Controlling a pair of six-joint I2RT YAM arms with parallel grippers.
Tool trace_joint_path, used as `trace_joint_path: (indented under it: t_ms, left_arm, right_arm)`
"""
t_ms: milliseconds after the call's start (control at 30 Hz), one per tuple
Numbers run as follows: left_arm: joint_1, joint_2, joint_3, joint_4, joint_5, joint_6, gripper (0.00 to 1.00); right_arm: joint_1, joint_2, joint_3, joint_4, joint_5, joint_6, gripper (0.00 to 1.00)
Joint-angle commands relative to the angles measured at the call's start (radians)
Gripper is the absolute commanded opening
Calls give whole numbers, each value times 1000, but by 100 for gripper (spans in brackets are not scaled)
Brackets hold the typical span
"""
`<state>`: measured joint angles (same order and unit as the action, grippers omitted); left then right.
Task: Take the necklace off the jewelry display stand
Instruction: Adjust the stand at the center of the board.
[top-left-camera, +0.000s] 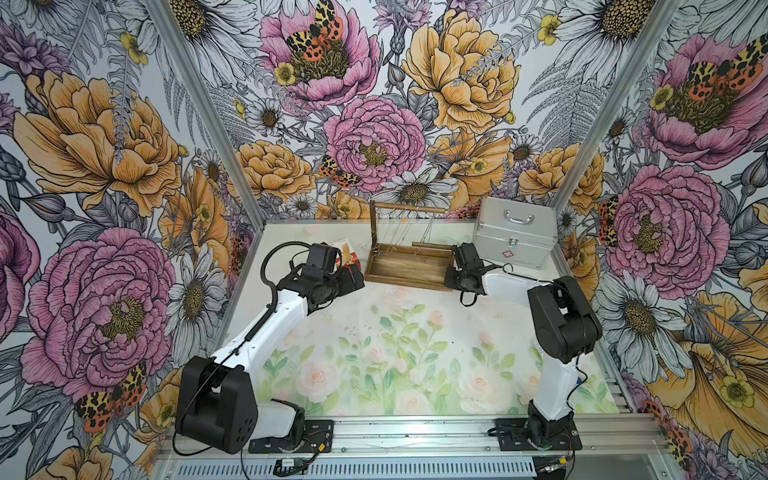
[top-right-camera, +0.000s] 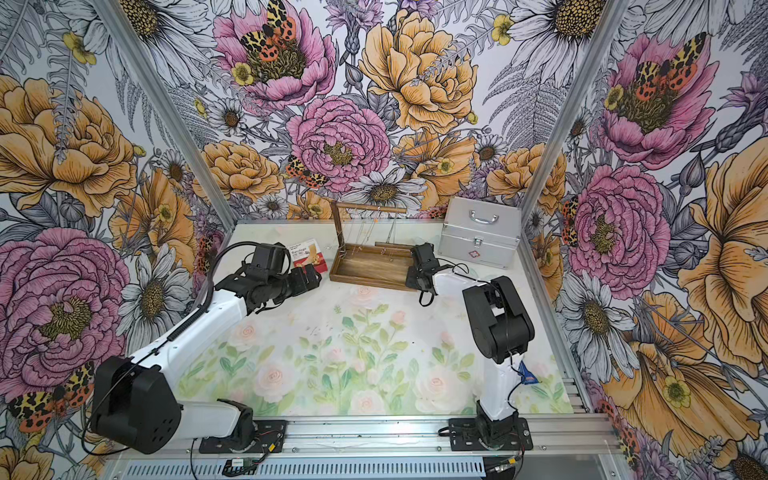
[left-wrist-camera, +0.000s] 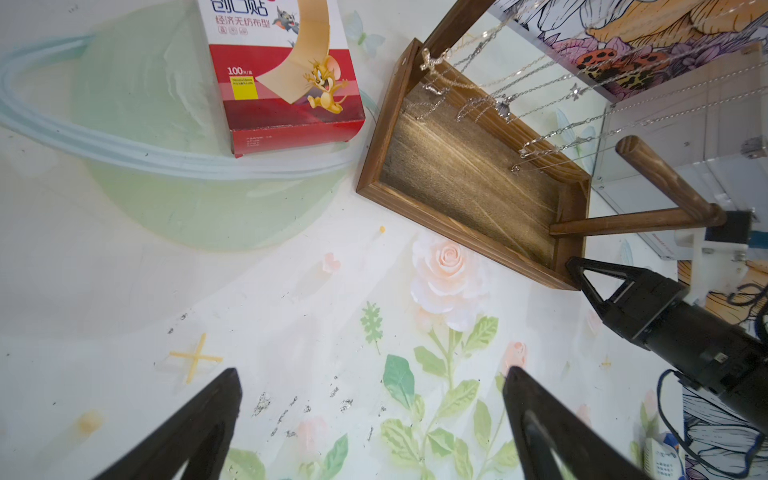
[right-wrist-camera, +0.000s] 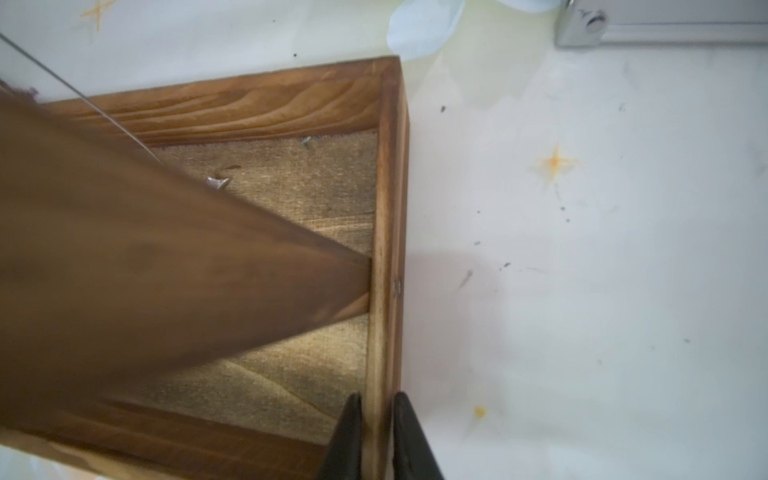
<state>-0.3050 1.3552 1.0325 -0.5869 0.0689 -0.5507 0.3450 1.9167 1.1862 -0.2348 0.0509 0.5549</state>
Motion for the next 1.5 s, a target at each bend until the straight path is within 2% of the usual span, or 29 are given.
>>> trace_joint_path:
  t_ms: [0,333,567,800,900,1067,1333,1467]
  left_arm:
    - [8,21,9,17,33,25,99]
    - [9,74,29,23,70,-2,99]
    - [9,117,55,27,106,-74,99]
    - [0,199,106,60,115,-122,98]
    - [-2,264,147,67,150,-131,92]
    - [-13,335,194,87,158,-137,90]
    - [-8,427,220,124,188,-155,84]
    - [-5,443,218,147,194,-155,83]
  right_arm:
    - [-15,-34,-19,-40,13,-53,17]
    - [-36,-24,-3,-41,-3,-133,13]
    - [-39,-22,17,-44,-14,-215,11]
    - [-52,0,38,-43,-38,-192,12]
    - [-54,1,41,-41,-43,-188,12]
    - [-54,18,52,-41,-51,-195,13]
    - [-63,6,47,-37,-89,-194,22]
    - [-62,-27,21,-15,-114,-188,38]
